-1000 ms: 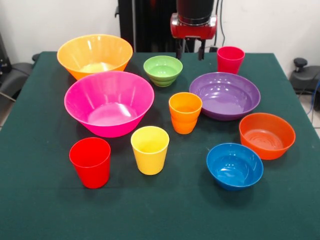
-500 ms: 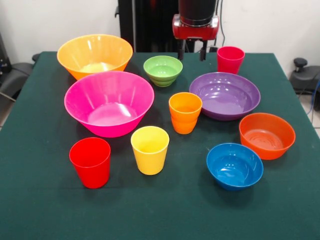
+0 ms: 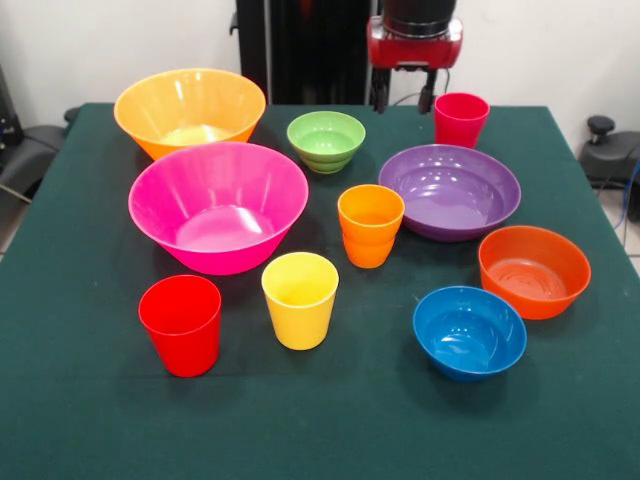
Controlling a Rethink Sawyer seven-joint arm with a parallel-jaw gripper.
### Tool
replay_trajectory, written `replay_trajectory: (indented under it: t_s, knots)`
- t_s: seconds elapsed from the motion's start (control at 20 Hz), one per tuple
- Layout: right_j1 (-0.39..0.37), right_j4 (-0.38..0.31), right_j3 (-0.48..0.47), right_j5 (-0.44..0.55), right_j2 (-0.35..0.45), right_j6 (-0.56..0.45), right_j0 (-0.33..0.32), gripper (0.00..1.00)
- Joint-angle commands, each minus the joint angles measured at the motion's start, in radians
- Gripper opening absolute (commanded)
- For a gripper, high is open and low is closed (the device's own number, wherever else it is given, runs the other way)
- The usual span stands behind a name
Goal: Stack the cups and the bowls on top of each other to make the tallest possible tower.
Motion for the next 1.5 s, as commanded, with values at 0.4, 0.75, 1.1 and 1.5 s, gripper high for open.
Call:
replay_trajectory:
  t_s: [0.4,0.75,1.1,1.5]
  knots:
    - [-0.021,-0.013,-0.024,0.009,0.009,0.133,0.038,1.0]
    - [-0.016,-0.011,-0.073,0.069,-0.024,0.135,0.068,1.0]
    - [-0.08,-0.019,-0.143,0.204,-0.071,0.109,0.085,1.0]
    - [-0.096,-0.017,-0.201,0.277,-0.082,0.103,0.059,1.0]
